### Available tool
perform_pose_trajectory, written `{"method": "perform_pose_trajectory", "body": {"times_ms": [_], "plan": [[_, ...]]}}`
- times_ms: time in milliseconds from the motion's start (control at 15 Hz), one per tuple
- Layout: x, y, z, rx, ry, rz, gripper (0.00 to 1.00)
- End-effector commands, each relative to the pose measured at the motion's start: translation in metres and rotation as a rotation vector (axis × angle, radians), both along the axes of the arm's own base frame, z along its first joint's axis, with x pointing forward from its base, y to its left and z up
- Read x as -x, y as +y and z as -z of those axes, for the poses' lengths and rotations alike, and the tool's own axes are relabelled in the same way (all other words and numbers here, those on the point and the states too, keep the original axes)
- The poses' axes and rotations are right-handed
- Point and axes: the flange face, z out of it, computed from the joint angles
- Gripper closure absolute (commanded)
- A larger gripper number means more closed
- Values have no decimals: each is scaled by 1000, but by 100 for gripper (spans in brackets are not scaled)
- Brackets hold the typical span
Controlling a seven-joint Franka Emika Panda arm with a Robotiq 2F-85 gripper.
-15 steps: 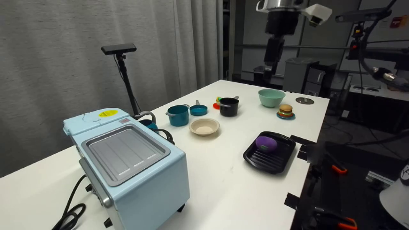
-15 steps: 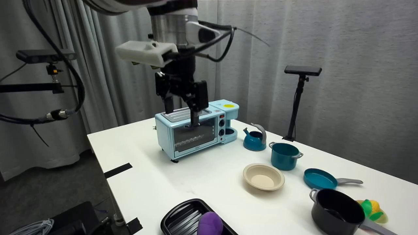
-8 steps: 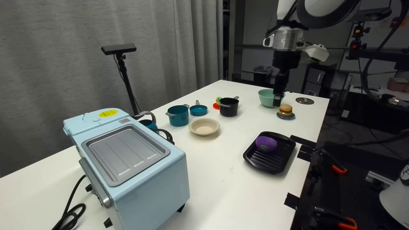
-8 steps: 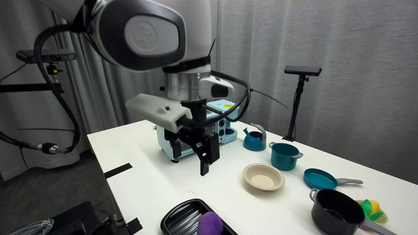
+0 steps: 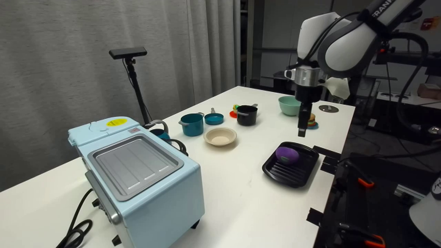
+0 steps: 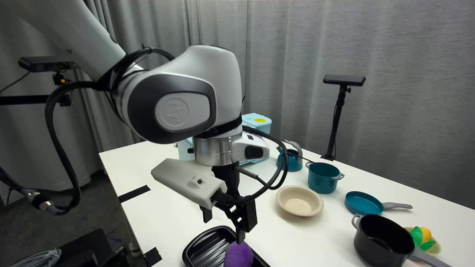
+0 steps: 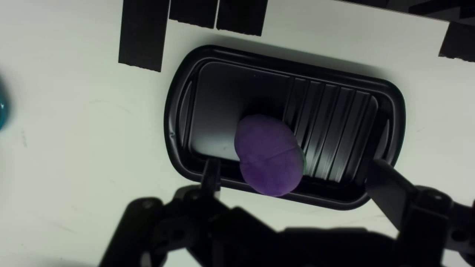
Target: Put the purple object into the plate
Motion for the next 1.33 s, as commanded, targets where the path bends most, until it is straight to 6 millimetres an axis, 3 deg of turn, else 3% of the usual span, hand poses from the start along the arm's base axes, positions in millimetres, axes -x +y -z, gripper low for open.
{"method": "perform_pose_trajectory", "body": {"times_ms": [0, 267, 400, 1267], "plan": [[-1, 0, 3, 1, 4, -1, 0], [-2, 0, 4, 1, 5, -2, 0], [-3, -3, 15, -9, -2, 1, 0], [-13, -4, 115, -22, -60, -77, 0]]}}
